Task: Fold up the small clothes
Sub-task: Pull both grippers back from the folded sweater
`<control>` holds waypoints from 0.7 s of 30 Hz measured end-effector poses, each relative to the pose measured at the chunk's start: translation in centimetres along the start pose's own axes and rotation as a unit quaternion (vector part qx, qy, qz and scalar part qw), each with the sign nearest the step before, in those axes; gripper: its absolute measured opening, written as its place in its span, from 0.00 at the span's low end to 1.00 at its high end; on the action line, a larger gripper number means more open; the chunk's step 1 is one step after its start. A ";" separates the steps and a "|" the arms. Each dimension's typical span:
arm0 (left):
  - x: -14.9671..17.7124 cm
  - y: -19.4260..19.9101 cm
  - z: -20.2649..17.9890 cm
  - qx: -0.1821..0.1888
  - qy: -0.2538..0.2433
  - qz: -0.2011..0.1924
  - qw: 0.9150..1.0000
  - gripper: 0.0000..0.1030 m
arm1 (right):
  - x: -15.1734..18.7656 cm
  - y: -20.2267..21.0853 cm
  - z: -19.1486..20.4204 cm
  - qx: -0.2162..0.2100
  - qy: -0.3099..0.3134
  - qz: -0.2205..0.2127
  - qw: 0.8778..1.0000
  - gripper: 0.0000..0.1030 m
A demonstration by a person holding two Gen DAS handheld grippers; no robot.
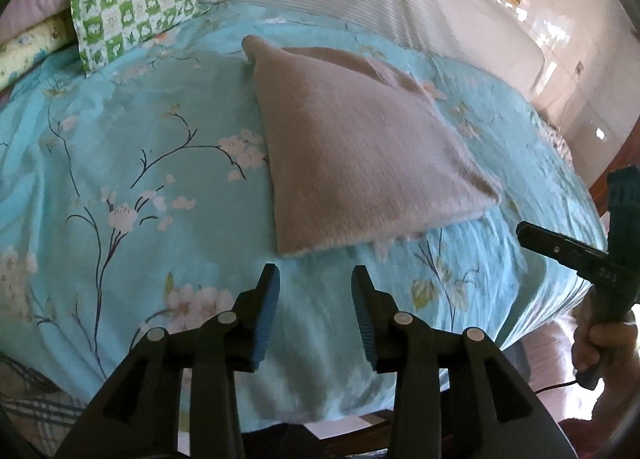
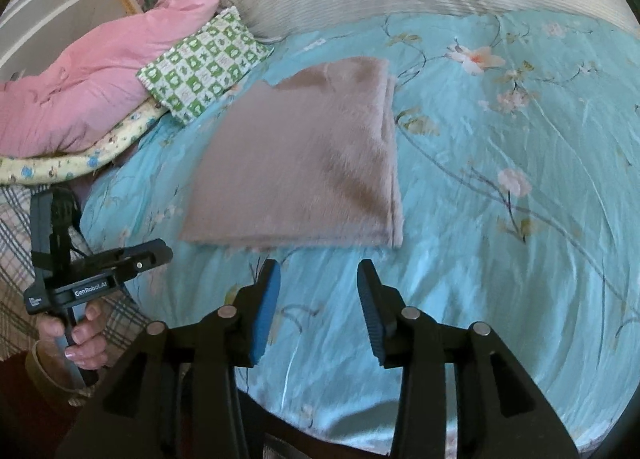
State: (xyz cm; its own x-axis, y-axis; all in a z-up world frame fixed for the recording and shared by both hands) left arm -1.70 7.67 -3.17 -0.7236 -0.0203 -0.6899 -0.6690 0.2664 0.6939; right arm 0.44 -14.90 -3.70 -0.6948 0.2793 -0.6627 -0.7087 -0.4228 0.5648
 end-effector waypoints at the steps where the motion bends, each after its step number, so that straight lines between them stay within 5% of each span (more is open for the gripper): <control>1: 0.3 0.1 -0.1 -0.002 -0.001 0.001 1.000 0.39 | 0.4 0.1 0.2 0.002 0.002 0.002 1.000 0.40; 12: 2.6 0.5 -0.6 -0.002 -0.004 0.019 1.000 0.47 | 3.0 0.3 0.7 0.000 0.006 0.021 1.000 0.47; 21: 0.9 0.3 0.3 0.001 0.011 0.006 1.000 0.56 | 1.5 0.0 0.4 0.001 -0.003 0.006 1.000 0.50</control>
State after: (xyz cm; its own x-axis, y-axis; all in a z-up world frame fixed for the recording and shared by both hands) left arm -2.47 8.02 -3.63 -0.7356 -0.0374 -0.6764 -0.6594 0.2684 0.7022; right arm -0.64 -14.18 -4.49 -0.7039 0.2788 -0.6533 -0.7006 -0.4237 0.5741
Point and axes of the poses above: each gripper's, at about its wrist camera, not at the fingertips, and y roughly against the way its jaws point, z to its left, x to its underside, the point moved 3 cm from there along -y, roughly the way its jaws point, and after that the axes turned 8 degrees about -z, right-handed, at the moved point
